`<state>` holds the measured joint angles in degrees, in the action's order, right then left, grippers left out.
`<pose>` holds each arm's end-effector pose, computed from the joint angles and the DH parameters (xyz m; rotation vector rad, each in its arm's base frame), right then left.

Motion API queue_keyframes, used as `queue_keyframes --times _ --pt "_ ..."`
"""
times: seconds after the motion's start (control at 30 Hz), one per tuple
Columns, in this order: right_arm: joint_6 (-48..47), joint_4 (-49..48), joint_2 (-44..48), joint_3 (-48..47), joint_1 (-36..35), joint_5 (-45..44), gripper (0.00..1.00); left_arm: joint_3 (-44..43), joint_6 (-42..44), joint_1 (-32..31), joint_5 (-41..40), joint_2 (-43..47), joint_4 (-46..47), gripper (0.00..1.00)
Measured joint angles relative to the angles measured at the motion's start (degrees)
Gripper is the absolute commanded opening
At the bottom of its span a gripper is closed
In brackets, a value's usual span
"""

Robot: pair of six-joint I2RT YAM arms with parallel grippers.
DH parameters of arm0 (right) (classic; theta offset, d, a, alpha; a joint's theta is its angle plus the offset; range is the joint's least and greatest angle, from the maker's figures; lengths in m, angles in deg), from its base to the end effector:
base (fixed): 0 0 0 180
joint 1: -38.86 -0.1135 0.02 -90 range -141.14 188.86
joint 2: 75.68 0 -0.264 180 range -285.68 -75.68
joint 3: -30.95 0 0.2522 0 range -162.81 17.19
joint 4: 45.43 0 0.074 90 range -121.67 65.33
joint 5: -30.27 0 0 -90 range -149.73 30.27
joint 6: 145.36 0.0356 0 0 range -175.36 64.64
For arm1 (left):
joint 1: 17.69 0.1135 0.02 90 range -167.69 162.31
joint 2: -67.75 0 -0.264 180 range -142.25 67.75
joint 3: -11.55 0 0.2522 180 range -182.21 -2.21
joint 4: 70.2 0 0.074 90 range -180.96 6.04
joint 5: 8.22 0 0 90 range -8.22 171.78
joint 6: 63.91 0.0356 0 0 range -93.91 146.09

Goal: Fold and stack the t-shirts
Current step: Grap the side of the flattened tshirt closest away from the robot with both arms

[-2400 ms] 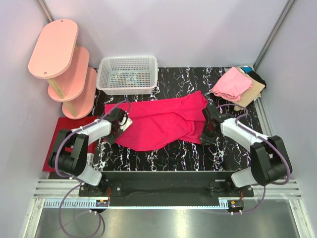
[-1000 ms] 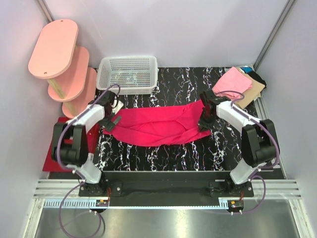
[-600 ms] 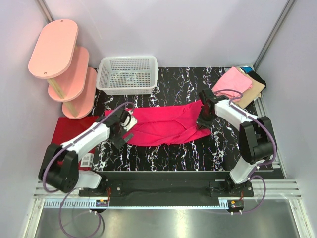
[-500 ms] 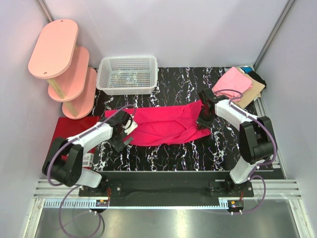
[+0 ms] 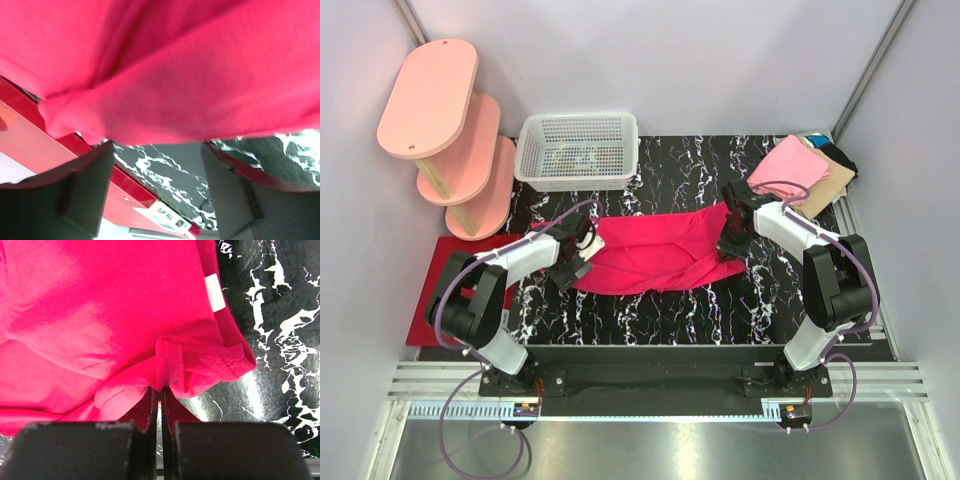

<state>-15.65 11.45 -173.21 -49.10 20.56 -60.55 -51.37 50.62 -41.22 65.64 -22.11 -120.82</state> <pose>0.3084 0.1015 0.1939 0.5398 2.8400 0.1744 0.2492 -0.0977 0.1576 1.1397 2.6663 0.4138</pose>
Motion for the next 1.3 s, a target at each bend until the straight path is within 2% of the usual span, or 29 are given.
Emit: queue_keyframes --times 0.03,0.1,0.13,0.23,0.53,0.7,1.0,1.3 --pt "0.00 -0.04 0.00 0.09 0.00 0.00 0.00 -0.46 -0.11 0.00 -0.07 -0.57 0.07 0.49" --pt "0.00 -0.31 0.04 0.37 0.00 0.04 0.00 -1.38 -0.02 0.00 0.11 -2.14 0.81 0.37" --pt "0.00 -0.33 0.04 0.46 0.00 0.04 0.00 -1.60 -0.13 0.00 0.11 -2.71 1.09 0.23" --pt "0.00 -0.48 0.07 0.79 0.00 0.09 0.00 -2.73 0.17 -0.04 0.42 -4.79 1.70 0.08" --pt "-0.02 -0.96 0.15 1.07 0.00 0.31 0.00 -3.23 0.07 -0.02 0.33 -4.85 1.60 0.08" --pt "-0.02 -0.90 1.57 1.36 0.00 1.25 0.00 -3.23 -0.17 -0.02 0.98 -0.31 -2.21 0.09" --pt "0.13 1.40 15.21 7.39 0.00 8.24 0.00 -3.37 -0.22 -0.02 3.69 15.96 -14.27 0.21" --pt "1.77 8.57 28.44 13.79 -0.35 13.73 0.00 1.73 0.07 -0.02 5.99 21.18 -22.60 0.23"
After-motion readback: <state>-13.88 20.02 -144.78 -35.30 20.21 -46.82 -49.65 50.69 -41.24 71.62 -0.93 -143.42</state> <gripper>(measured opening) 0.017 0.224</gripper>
